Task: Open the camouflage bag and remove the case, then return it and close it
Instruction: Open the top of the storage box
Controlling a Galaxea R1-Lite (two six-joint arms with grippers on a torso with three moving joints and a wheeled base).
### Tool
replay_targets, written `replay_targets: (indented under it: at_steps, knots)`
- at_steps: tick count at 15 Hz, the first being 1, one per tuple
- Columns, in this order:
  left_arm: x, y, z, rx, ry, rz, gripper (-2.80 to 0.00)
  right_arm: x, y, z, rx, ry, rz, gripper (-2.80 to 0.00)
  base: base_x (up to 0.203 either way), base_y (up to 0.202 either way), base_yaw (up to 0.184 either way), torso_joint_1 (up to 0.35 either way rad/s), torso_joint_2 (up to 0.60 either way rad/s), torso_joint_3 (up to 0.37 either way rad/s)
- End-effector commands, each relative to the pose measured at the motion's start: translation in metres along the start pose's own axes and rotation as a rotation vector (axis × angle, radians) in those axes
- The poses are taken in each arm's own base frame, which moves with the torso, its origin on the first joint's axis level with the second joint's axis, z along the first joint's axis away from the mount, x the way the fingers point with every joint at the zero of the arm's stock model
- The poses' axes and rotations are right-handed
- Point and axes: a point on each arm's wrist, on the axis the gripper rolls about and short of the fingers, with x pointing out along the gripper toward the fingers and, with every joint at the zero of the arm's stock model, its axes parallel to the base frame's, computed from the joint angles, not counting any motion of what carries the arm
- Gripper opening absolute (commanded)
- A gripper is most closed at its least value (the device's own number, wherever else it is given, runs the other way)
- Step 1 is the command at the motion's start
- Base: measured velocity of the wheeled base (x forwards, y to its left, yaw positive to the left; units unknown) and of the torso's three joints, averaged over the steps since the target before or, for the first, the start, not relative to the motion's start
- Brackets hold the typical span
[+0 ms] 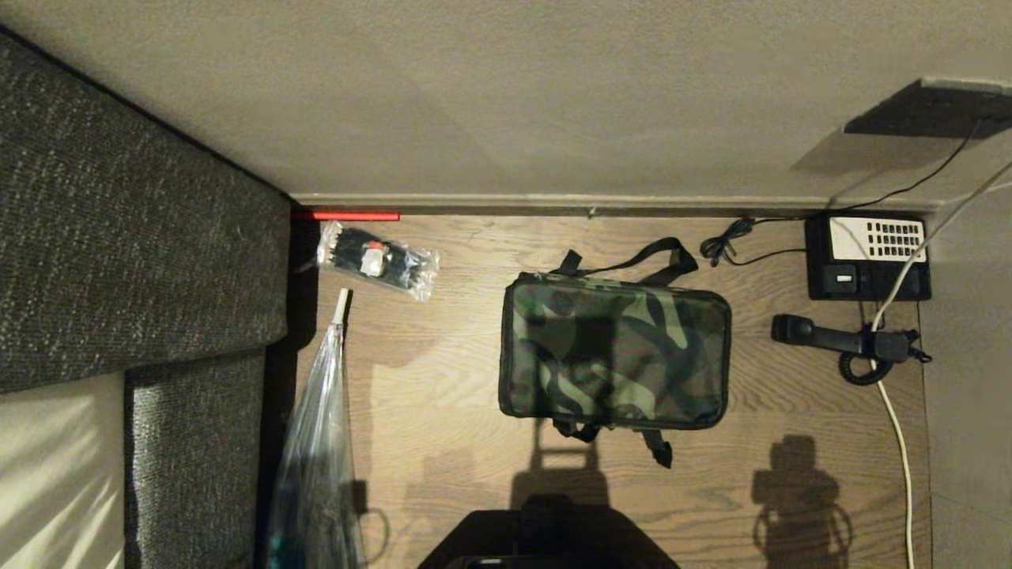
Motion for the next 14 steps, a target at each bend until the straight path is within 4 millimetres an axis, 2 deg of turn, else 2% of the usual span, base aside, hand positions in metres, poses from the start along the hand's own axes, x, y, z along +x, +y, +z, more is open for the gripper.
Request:
replay_targets:
  at_steps: [1, 5, 14]
  knots:
    - [0.0000, 0.0000, 0.0000, 0.000, 0.000, 0.000, -2.80, -0.0002, 0.0000, -0.0005, 0.000, -0.002, 0.000, -2.80, 0.000, 0.000, 0.000, 0.002, 0.00, -0.195]
    - [0.0000, 0.0000, 0.0000, 0.002, 0.000, 0.000, -2.80, -0.0003, 0.0000, -0.0001, 0.000, -0.004, 0.000, -2.80, 0.000, 0.000, 0.000, 0.002, 0.01, -0.085]
    - [0.0000, 0.0000, 0.0000, 0.002, 0.000, 0.000, -2.80, -0.0002, 0.0000, -0.0005, -0.012, -0.002, 0.003, -2.80, 0.000, 0.000, 0.000, 0.000, 0.00, 0.000]
